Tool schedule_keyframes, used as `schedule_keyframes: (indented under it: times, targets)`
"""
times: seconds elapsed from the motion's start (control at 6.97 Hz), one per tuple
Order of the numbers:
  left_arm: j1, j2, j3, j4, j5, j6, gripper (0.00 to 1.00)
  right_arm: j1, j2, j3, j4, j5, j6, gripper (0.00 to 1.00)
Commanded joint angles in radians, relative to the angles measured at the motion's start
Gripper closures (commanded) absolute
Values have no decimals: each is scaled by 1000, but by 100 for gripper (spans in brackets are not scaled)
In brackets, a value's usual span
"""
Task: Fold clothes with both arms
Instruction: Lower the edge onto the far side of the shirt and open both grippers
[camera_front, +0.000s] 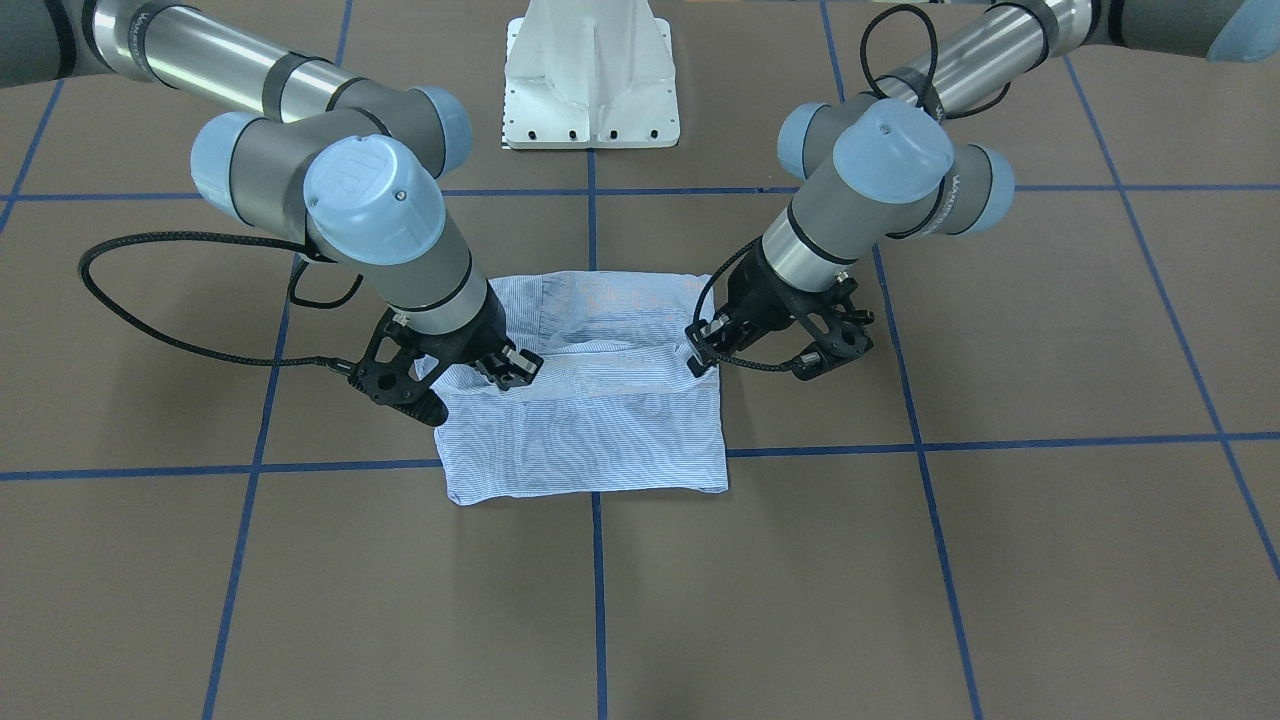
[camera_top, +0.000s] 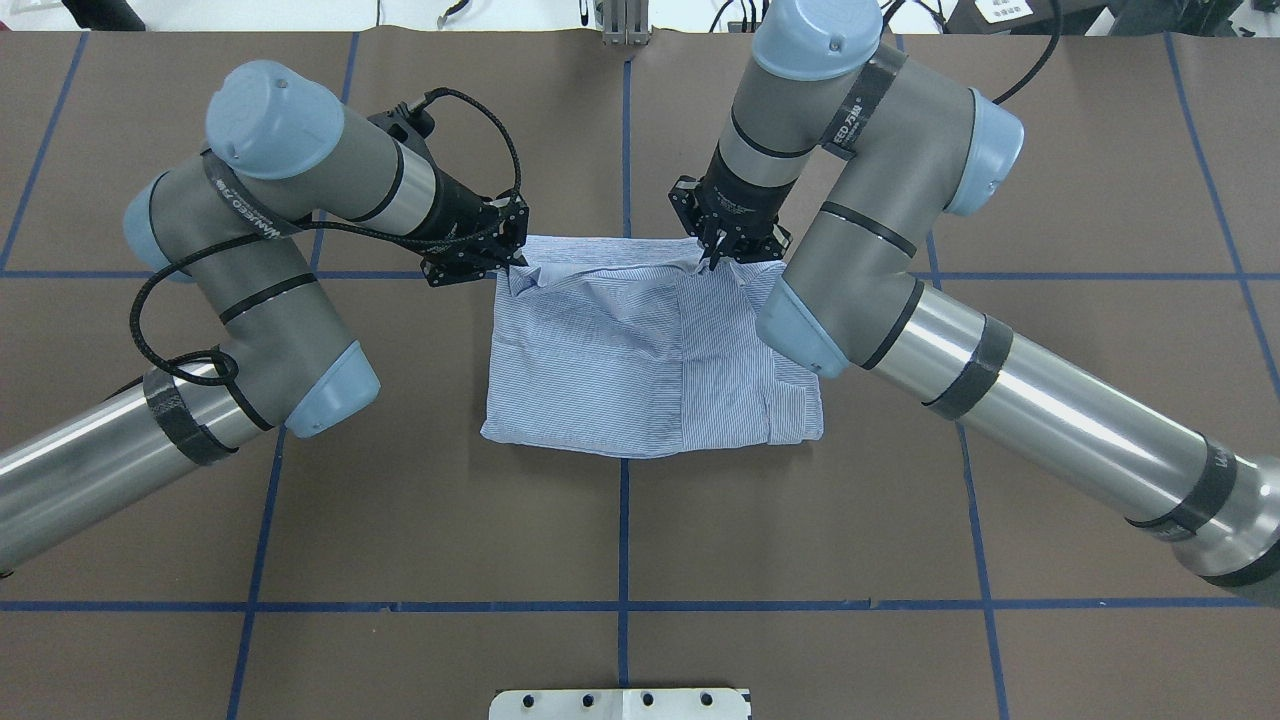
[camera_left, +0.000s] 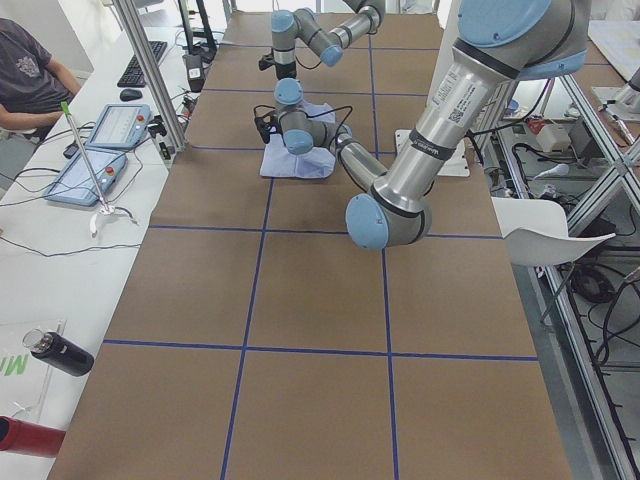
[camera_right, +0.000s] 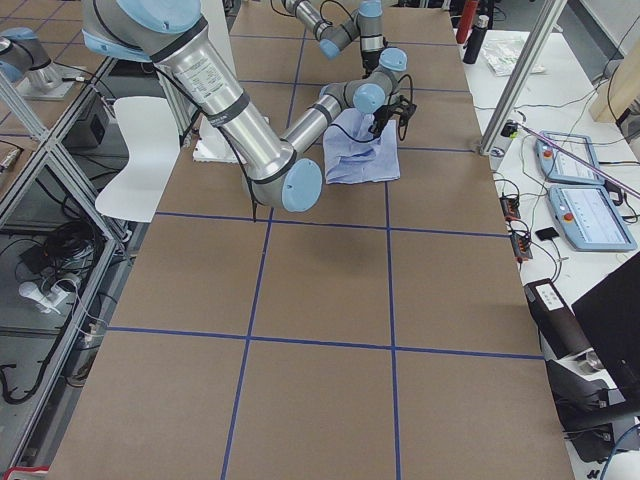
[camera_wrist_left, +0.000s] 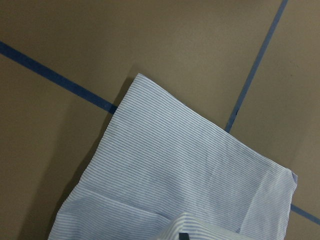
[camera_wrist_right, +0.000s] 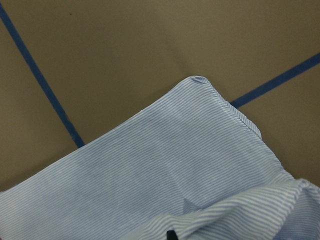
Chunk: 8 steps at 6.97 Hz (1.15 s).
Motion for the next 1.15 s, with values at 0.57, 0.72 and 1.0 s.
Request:
schedule_keyframes:
  times: [0.57, 0.72, 1.0]
  targets:
    - [-3, -55, 233, -188, 71, -3, 100, 1, 98, -302, 197, -52, -4, 100]
    - [-3, -55, 233, -190, 71, -3, 100, 0, 100, -302, 197, -50, -4, 100]
    - [-1, -65, 233, -190, 71, 0, 0, -2, 102, -302, 210, -63, -12, 0]
